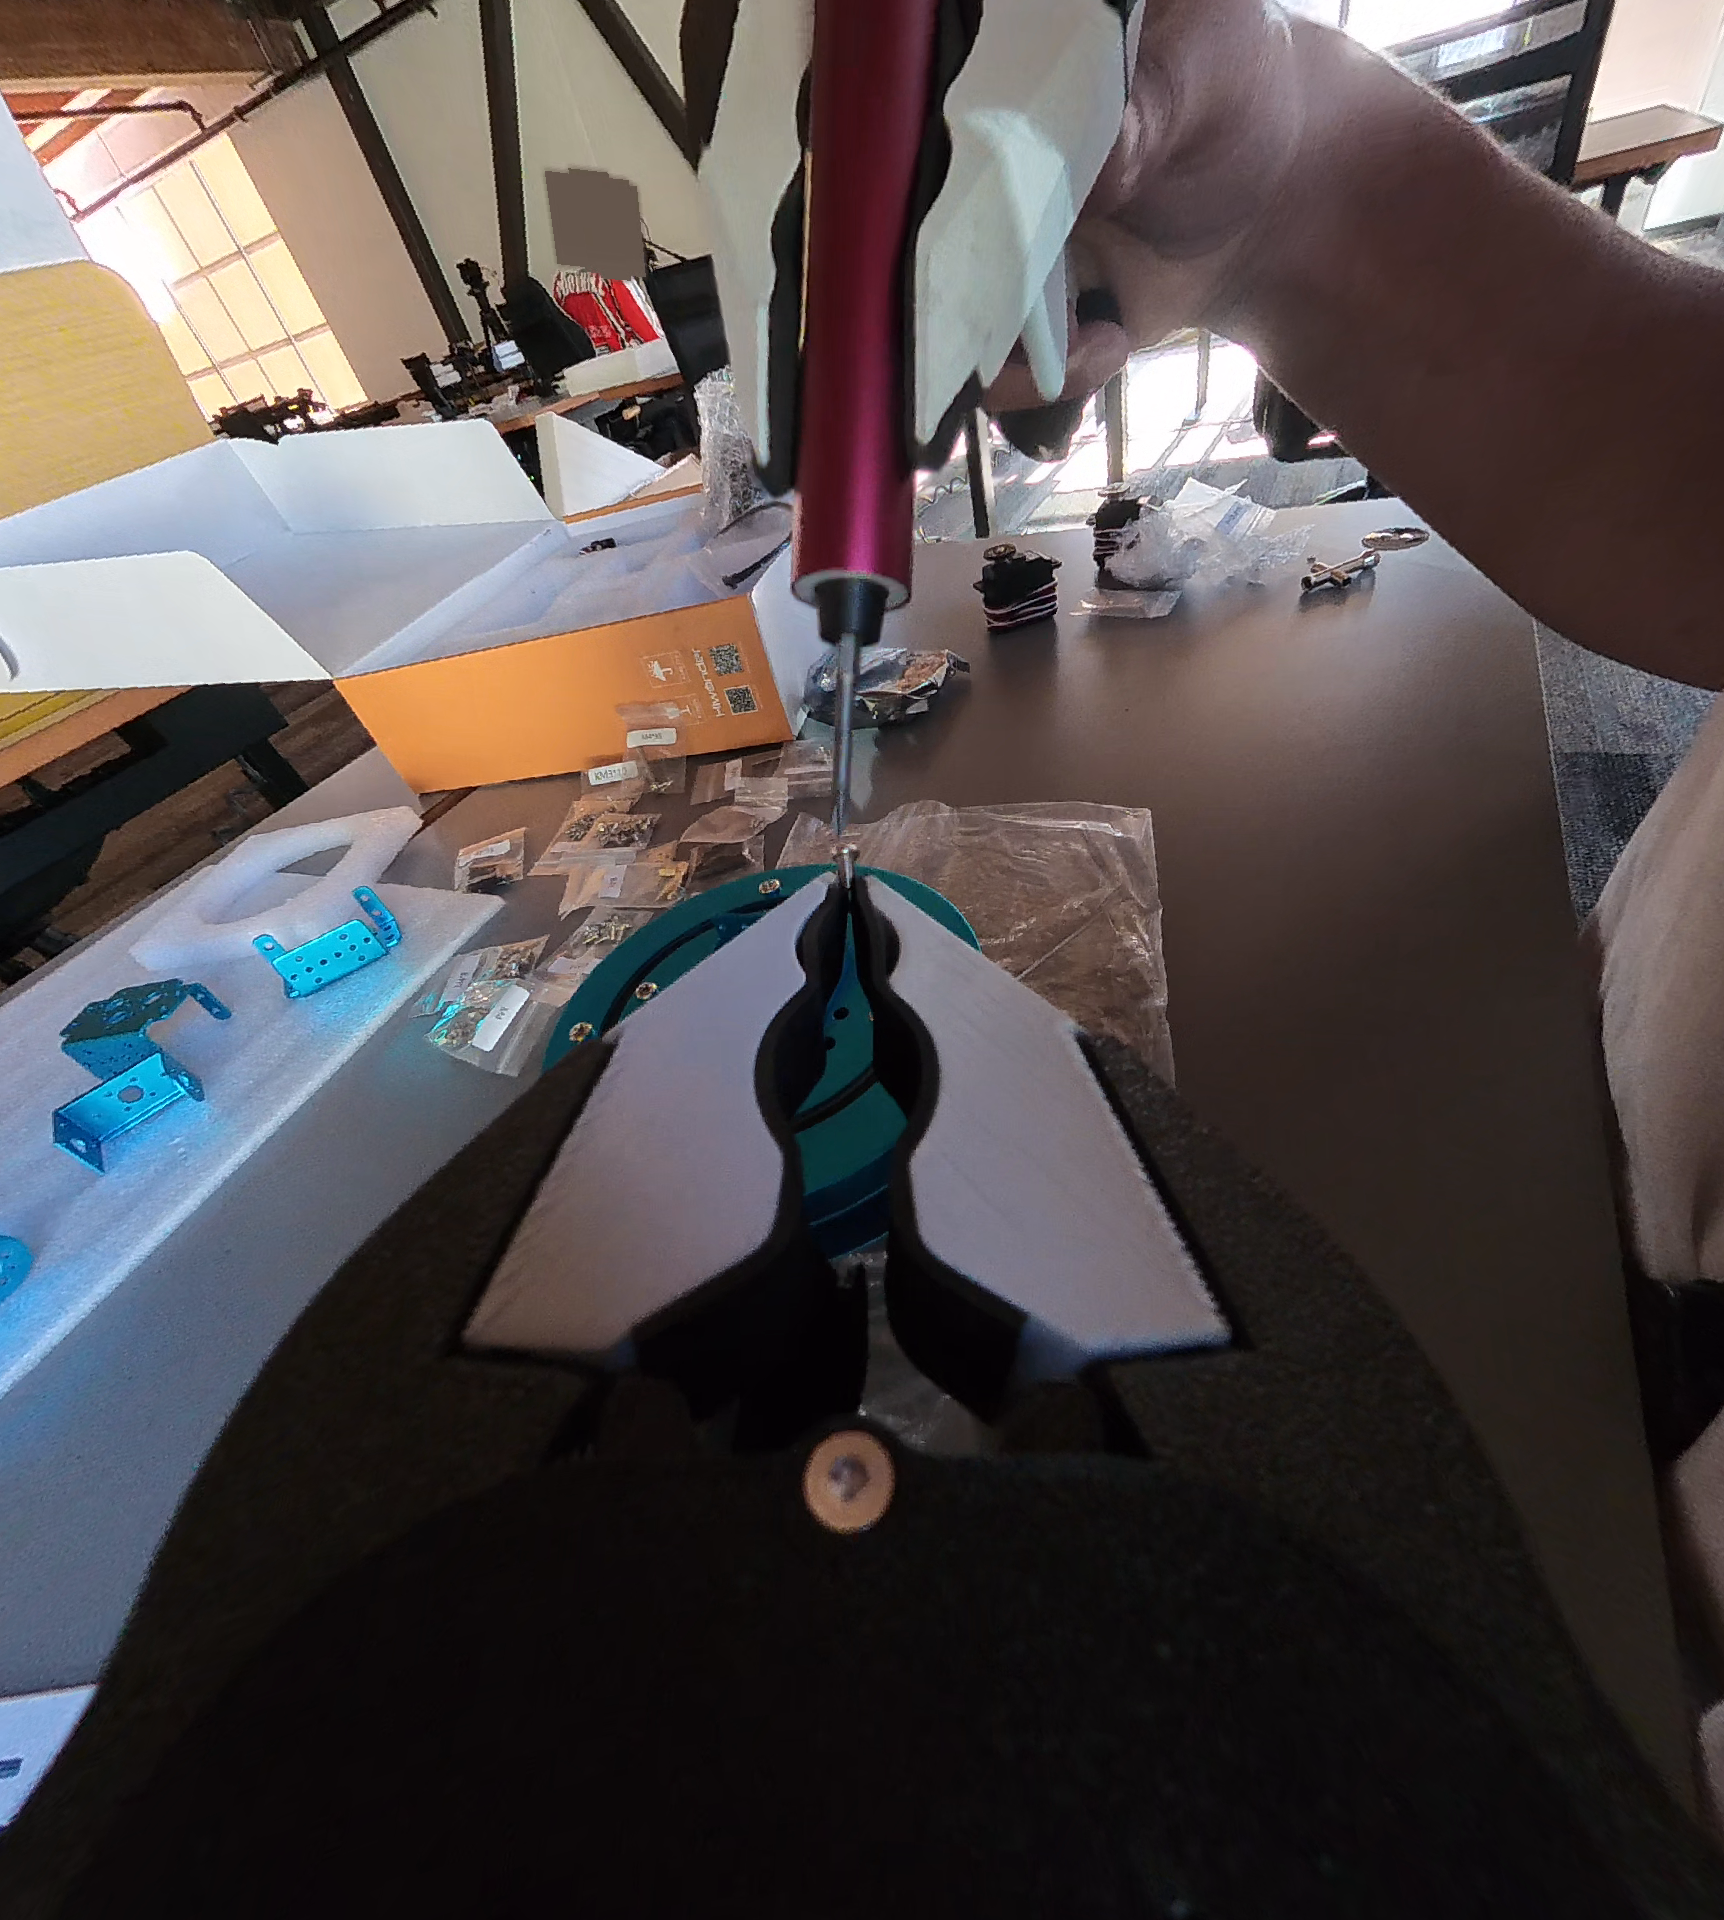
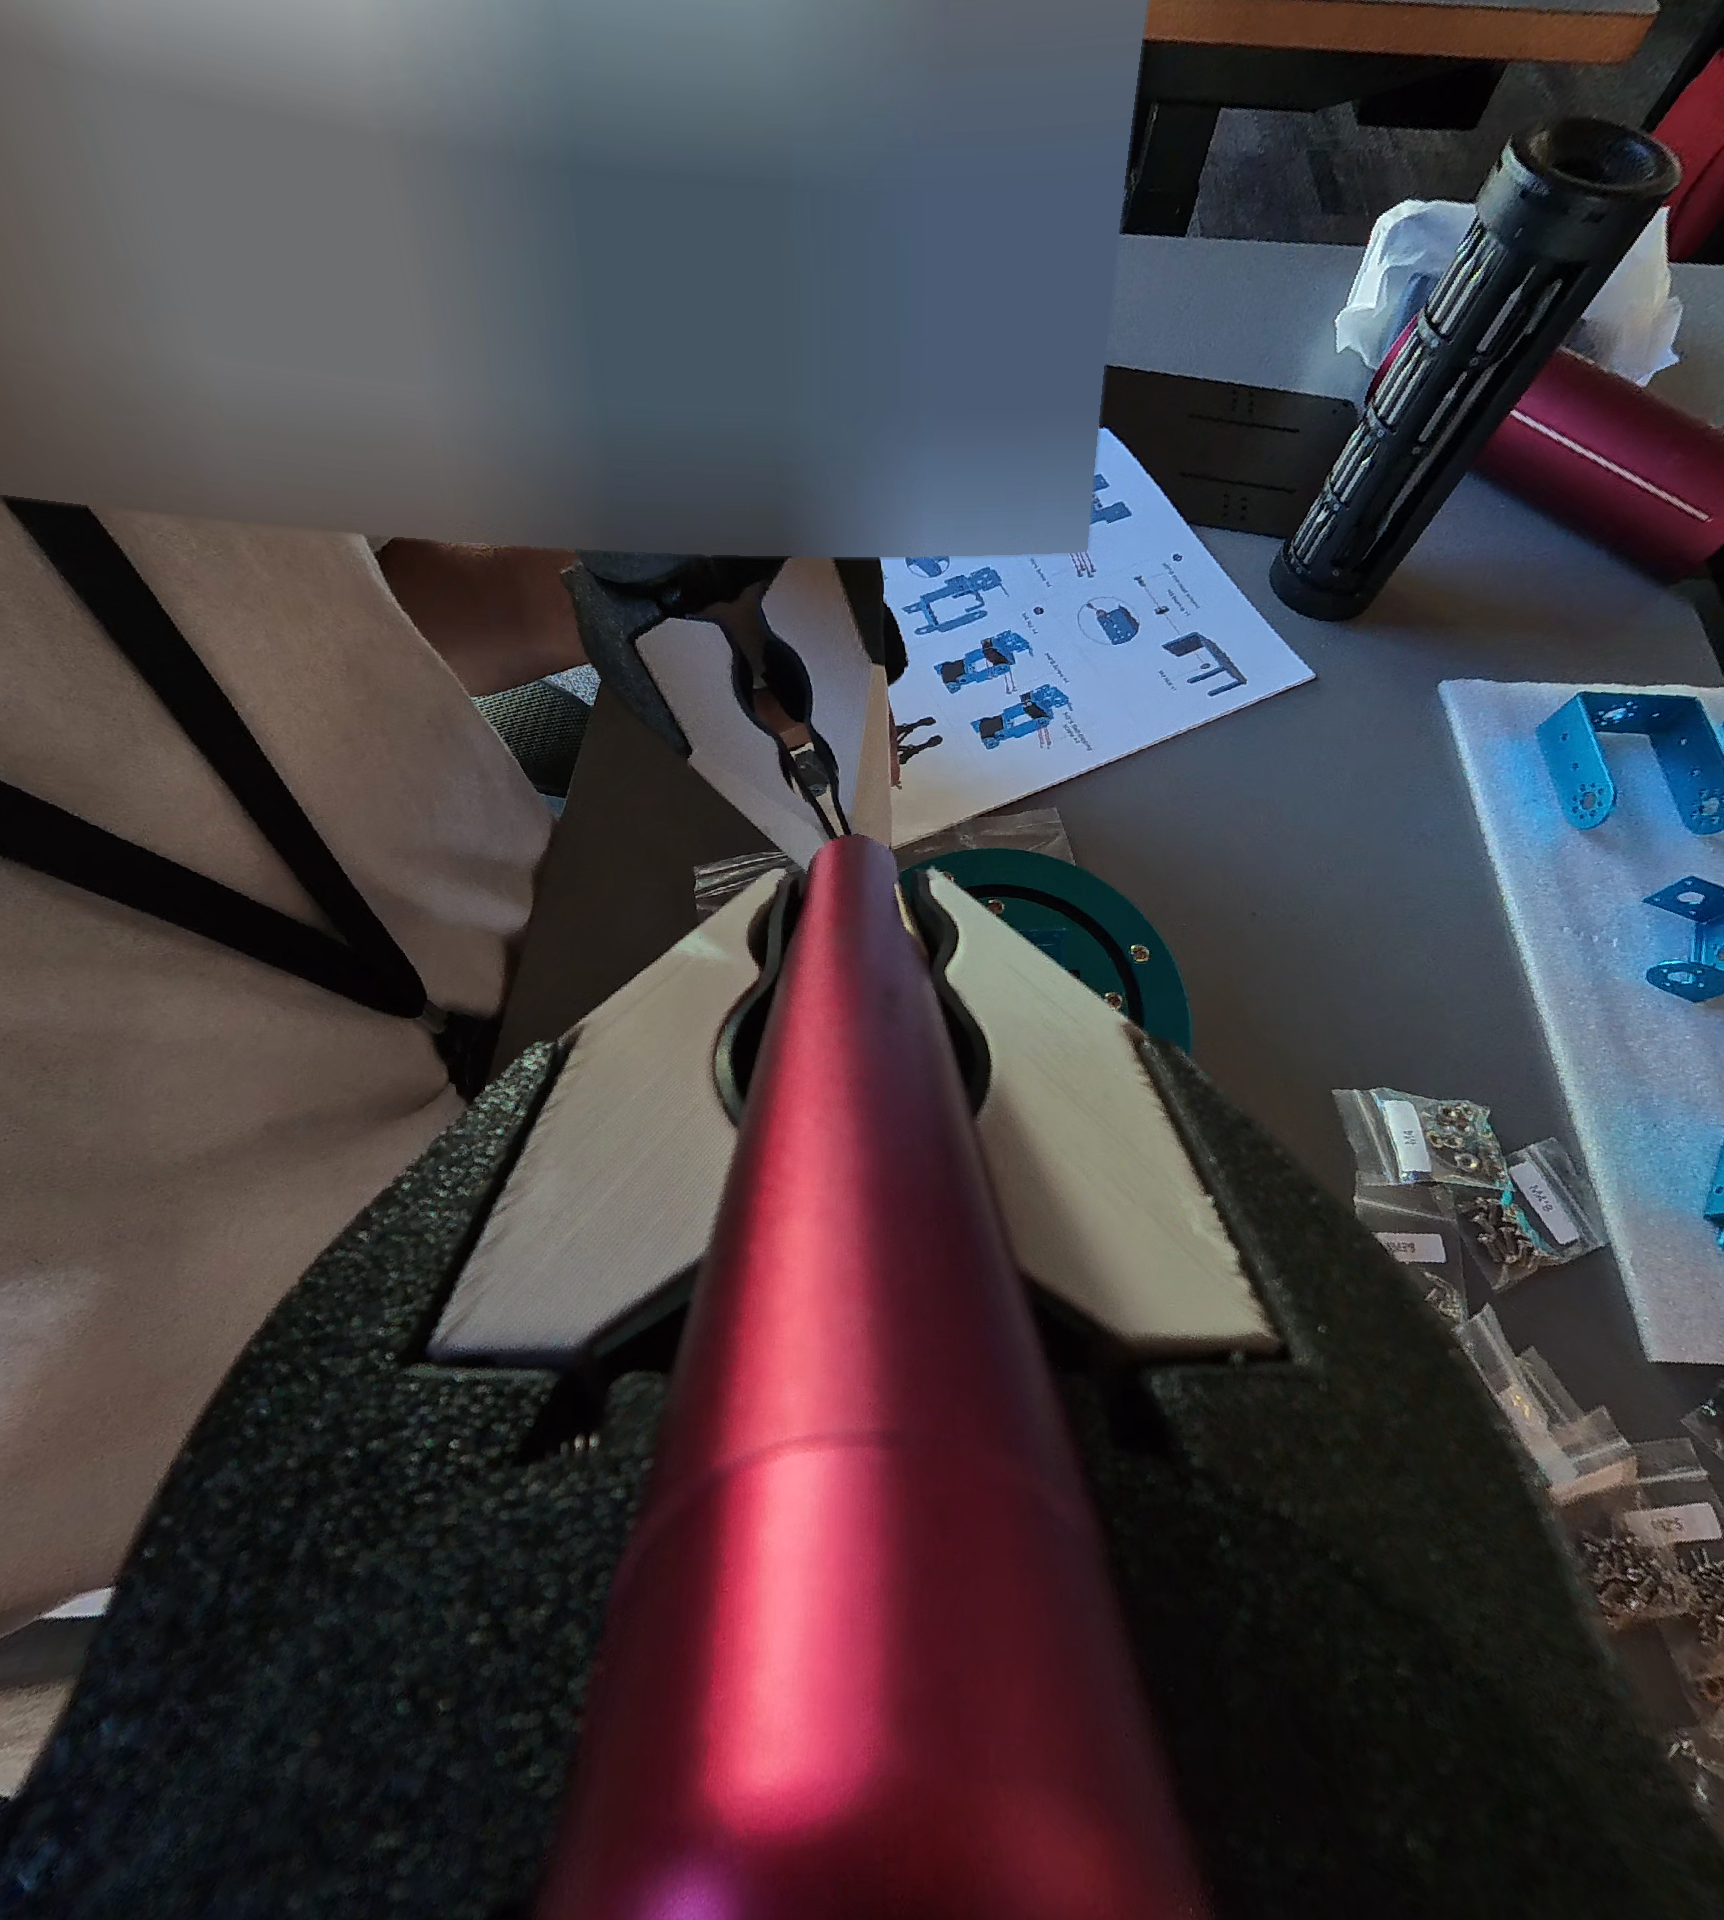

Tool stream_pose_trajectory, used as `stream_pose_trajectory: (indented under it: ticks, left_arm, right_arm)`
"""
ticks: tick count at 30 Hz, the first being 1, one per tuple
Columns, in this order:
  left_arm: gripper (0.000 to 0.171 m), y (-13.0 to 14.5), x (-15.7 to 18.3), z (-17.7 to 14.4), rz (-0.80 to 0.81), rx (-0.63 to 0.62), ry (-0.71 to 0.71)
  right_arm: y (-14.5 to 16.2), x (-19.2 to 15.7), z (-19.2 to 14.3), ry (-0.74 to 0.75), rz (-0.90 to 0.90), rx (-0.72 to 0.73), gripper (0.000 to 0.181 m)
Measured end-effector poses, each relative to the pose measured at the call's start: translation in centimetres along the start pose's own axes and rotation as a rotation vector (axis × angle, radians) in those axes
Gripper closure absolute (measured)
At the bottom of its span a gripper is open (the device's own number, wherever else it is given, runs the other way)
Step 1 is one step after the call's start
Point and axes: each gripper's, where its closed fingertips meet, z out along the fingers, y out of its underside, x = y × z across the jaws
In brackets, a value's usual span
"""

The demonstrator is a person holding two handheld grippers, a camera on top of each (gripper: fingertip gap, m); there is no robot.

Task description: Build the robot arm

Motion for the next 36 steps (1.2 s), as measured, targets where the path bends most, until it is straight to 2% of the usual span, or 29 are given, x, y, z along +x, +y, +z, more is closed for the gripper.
stream_pose_trajectory:
  ticks: [15,21,23,32,36]
  left_arm:
    - [0.171,0.1,0.3,0.1,-0.003,0.005,0.012]
    - [0.171,0.2,0.4,0.3,-0.008,0.011,0.022]
    - [0.171,0.3,0.4,0.3,-0.003,0.000,0.018]
    - [0.171,0.6,0.5,0.2,0.000,-0.018,0.015]
    - [0.165,0.7,0.6,0.2,-0.001,-0.026,0.017]
  right_arm:
    - [0.4,-0.1,0.3,-0.022,0.017,0.001,0.158]
    - [0.6,0.2,0.2,-0.115,0.096,0.075,0.158]
    - [1.2,0.5,0.3,-0.125,0.113,0.072,0.162]
    - [1.2,0.4,0.5,-0.142,0.101,0.073,0.160]
    - [1.2,0.5,0.5,-0.141,0.099,0.070,0.162]
